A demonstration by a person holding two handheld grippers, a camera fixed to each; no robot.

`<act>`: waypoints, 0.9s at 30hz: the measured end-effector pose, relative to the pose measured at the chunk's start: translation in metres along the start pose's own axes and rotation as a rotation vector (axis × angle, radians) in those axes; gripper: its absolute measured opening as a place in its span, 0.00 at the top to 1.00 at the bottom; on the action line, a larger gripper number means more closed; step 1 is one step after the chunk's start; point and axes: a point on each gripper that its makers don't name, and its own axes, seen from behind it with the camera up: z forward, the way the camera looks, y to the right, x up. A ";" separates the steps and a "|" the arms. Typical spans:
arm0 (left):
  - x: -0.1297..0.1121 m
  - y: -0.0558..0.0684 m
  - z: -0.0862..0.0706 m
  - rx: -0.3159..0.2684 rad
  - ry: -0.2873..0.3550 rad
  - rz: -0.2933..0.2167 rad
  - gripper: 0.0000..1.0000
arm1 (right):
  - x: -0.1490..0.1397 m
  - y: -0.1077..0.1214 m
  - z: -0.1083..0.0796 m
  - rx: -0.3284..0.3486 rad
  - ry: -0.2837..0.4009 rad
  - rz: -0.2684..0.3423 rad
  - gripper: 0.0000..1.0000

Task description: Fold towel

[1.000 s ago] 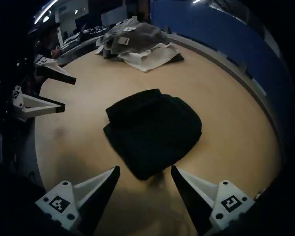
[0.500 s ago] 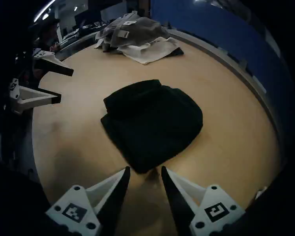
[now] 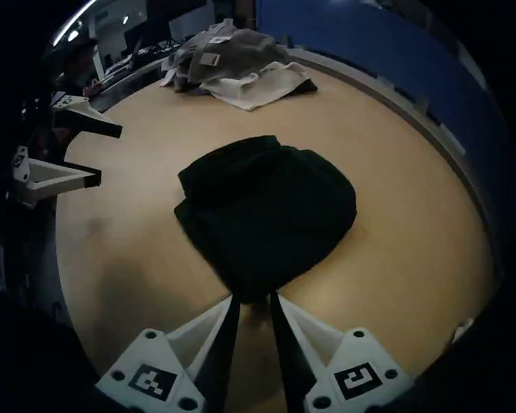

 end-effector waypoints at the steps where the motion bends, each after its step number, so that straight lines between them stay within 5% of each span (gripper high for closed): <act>1: 0.000 0.000 0.000 0.000 0.000 0.001 0.05 | 0.000 -0.001 0.000 0.003 0.000 0.001 0.67; 16: 0.001 -0.001 0.000 -0.003 0.001 0.006 0.05 | 0.000 -0.001 0.003 0.000 0.003 0.032 0.97; 27: 0.001 -0.002 -0.002 -0.002 0.002 0.008 0.05 | 0.004 0.002 -0.002 -0.019 0.020 0.015 0.99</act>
